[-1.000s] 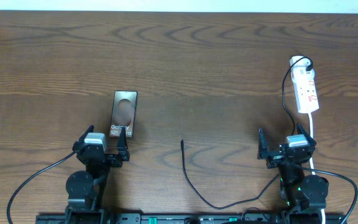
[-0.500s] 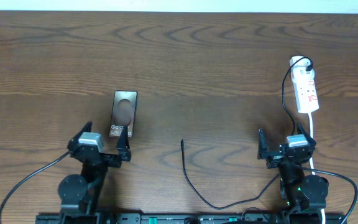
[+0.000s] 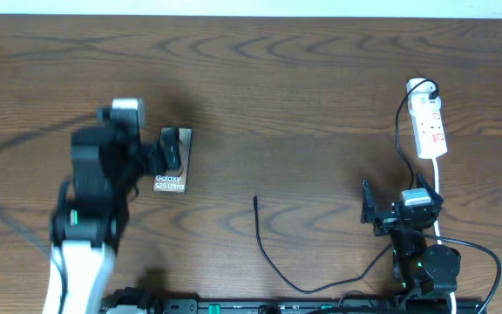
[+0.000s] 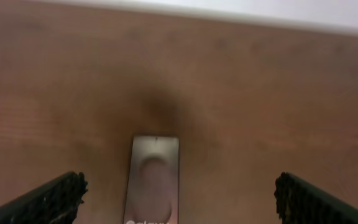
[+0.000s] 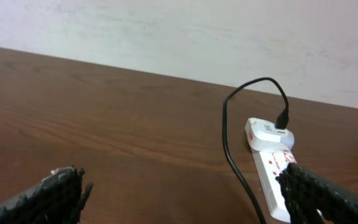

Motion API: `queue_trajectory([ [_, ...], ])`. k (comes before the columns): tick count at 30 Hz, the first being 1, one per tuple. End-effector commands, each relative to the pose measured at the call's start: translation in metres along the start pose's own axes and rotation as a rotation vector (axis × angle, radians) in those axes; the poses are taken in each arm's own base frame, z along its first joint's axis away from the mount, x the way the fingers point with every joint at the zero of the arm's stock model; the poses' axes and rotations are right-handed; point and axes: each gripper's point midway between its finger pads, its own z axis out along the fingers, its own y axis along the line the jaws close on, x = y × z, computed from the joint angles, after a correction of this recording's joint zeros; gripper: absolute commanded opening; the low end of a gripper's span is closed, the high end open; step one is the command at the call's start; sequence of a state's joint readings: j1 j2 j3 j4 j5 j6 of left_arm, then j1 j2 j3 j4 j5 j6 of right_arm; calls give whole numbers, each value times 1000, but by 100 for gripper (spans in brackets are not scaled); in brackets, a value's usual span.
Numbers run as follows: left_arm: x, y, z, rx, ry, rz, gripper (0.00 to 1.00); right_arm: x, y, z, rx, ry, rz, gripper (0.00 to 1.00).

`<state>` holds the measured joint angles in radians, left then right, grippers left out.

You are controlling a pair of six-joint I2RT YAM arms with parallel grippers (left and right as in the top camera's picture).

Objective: Plug charger to phone and switch on socket
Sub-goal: 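Move the left gripper over the silver phone and lower it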

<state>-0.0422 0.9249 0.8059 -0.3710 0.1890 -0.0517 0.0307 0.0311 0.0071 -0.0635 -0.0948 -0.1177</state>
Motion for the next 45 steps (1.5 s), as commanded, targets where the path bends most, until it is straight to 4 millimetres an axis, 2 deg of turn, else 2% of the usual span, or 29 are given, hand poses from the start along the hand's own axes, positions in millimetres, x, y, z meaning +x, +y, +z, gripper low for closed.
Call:
queue_trajectory([
  [1, -19, 3, 34, -23, 205, -23, 99, 1, 1, 0, -1, 4, -11, 99],
  [5, -7, 8, 65, -40, 353, -44, 100, 1, 1, 0, -1, 4, -11, 99],
  [9, 29, 16, 88, -57, 494, -63, 99, 1, 1, 0, -1, 4, -11, 99],
  [13, 63, 21, 97, -73, 632, -82, 99, 1, 1, 0, -1, 4, -11, 99],
  [19, 78, 24, 105, -79, 683, -89, 99, 1, 1, 0, -1, 4, -11, 99],
  [20, 79, 24, 105, -79, 685, -89, 73, 1, 1, 0, -1, 4, -11, 99],
  [21, 79, 24, 105, -79, 685, -89, 51, 1, 1, 0, -1, 4, -11, 99],
  [22, 79, 24, 105, -79, 685, -89, 48, 1, 1, 0, -1, 4, -11, 99],
  [23, 79, 24, 105, -79, 685, -89, 48, 1, 1, 0, -1, 4, -11, 99],
  [24, 79, 24, 105, -79, 684, -89, 60, 1, 1, 0, -1, 4, -11, 99],
  [25, 79, 24, 105, -79, 684, -89, 86, 1, 1, 0, -1, 4, -11, 99],
  [26, 80, 24, 105, -79, 685, -89, 99, 1, 1, 0, -1, 4, -11, 99],
  [30, 82, 26, 105, -84, 686, -75, 99, 1, 1, 0, -1, 4, -11, 99],
  [37, 88, 41, 102, -169, 715, -49, 99, 1, 1, 0, -1, 4, -11, 99],
  [45, 116, 45, 113, -166, 815, -30, 98, 1, 1, 0, -1, 4, -11, 99],
])
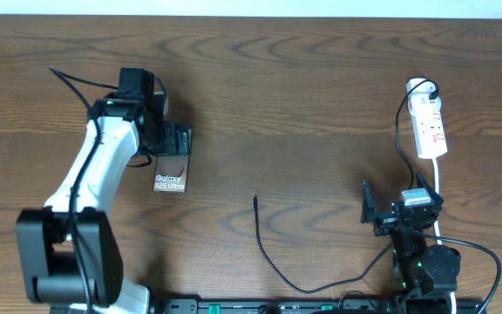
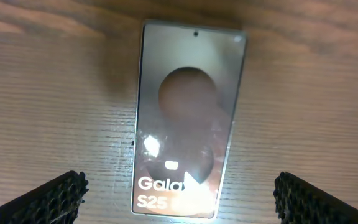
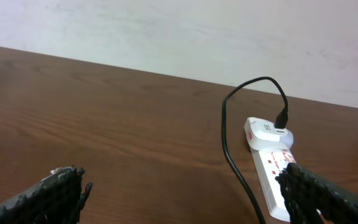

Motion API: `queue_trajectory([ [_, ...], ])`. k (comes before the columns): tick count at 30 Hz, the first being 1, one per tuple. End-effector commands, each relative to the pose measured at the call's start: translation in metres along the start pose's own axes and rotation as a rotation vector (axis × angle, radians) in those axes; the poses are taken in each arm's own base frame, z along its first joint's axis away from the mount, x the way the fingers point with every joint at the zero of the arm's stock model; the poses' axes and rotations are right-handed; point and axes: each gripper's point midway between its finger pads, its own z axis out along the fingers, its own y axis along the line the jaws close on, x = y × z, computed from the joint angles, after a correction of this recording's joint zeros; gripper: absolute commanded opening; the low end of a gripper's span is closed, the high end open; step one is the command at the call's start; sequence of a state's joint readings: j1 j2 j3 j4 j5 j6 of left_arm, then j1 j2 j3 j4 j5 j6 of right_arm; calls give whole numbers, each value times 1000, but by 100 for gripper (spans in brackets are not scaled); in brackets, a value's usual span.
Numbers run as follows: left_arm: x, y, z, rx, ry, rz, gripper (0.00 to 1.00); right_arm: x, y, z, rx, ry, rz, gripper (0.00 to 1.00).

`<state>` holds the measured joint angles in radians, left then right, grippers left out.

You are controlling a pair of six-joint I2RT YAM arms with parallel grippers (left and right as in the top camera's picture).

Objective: Plug charger to phone and switch on socket
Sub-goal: 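Move the left gripper over the silver phone and lower it, then close the left gripper on the phone's top edge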

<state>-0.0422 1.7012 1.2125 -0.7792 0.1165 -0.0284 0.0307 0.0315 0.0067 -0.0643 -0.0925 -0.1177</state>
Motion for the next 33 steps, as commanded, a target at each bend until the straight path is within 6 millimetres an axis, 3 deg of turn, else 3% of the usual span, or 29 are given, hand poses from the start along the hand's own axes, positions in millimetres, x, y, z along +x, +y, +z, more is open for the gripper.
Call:
queue_trajectory([
  [1, 8, 5, 20, -26, 66, 18, 98, 1, 1, 0, -3, 2, -12, 99],
  [7, 15, 7, 38, -30, 121, 16, 98, 1, 1, 0, -3, 2, -12, 99],
  [17, 17, 6, 39, -28, 128, 42, 98, 1, 1, 0, -3, 2, -12, 99],
  [25, 18, -6, 41, -17, 131, 74, 98, 1, 1, 0, -3, 2, -12, 99],
  [33, 18, 1, 47, -55, 140, 76, 98, 1, 1, 0, -3, 2, -12, 99],
])
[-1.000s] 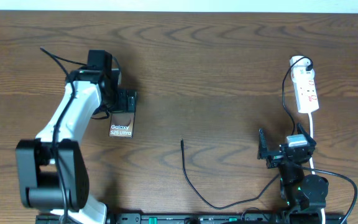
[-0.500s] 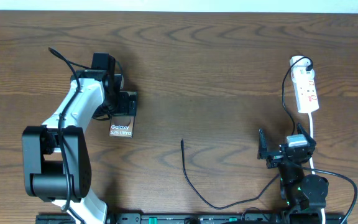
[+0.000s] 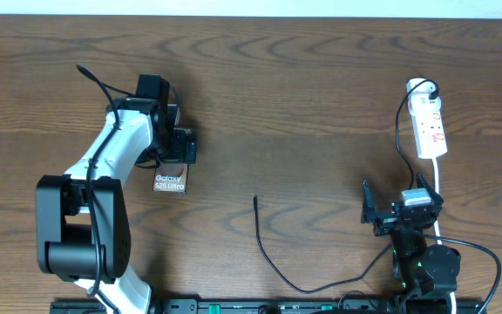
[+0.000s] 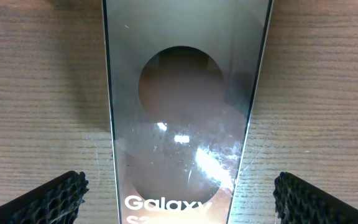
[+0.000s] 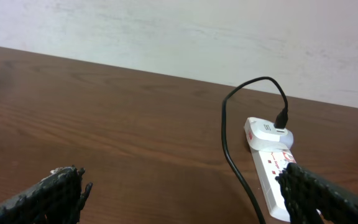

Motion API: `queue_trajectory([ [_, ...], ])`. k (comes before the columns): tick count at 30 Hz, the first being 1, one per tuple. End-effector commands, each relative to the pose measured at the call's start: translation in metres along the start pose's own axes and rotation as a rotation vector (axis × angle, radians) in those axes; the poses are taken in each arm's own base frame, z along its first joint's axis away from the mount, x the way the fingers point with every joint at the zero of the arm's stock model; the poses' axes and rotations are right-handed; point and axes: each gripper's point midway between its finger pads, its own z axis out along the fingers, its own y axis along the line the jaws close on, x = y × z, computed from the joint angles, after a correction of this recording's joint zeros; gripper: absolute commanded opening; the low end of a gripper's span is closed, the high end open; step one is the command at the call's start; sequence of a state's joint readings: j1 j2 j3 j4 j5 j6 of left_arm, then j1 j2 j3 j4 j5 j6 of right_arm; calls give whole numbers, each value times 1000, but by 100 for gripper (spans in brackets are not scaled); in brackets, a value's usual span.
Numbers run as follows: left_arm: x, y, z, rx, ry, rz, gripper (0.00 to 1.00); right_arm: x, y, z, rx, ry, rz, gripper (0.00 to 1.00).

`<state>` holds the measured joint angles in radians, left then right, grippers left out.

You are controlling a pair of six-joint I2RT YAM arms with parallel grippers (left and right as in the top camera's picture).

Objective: Plug charger to phone and switch on socket
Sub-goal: 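Close the left gripper on the phone's top edge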

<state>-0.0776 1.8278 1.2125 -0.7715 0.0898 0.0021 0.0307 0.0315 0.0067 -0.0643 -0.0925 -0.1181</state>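
The phone (image 3: pixel 170 181) lies face up on the left of the table, its screen reading "Galaxy S25 Ultra". My left gripper (image 3: pixel 179 148) hangs low over its upper half. In the left wrist view the phone (image 4: pixel 185 106) fills the middle, and the left gripper (image 4: pixel 182 200) is open, one finger on each side of it. The black charger cable (image 3: pixel 271 258) lies loose, its free plug end (image 3: pixel 255 201) at mid-table. My right gripper (image 3: pixel 394 215) stands open at the front right with nothing in it. The white power strip (image 5: pixel 273 167) carries the charger adapter (image 5: pixel 266 132).
The power strip (image 3: pixel 429 129) lies at the right edge of the table, and its white lead runs down past the right arm's base. A pale wall stands behind the table's far edge in the right wrist view.
My left gripper has come down closer to the phone, which now fills the wrist view from edge to edge. It is still open. The right arm, cable and power strip have not moved.
At first my left arm was blurred beside the phone, with the phone small and ahead in the wrist view. Then the open gripper was above it, looking straight down. Now it sits lower, its fingers either side of the phone. The right arm stayed still throughout.
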Motion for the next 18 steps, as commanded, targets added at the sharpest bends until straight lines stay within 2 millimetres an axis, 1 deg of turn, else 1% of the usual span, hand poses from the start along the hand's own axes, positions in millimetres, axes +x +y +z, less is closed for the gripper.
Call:
queue_trajectory([
  [1, 2, 4, 9, -25, 25, 15, 98, 1, 1, 0, -3, 2, -11, 99],
  [5, 4, 5, 15, -26, 40, 15, 98, 1, 1, 0, -3, 2, -11, 99],
  [13, 3, 5, 15, -25, 34, 11, 98, 1, 1, 0, -3, 2, -11, 99],
  [18, 4, 5, 22, -24, 26, 12, 98, 1, 1, 0, -3, 2, -11, 99],
])
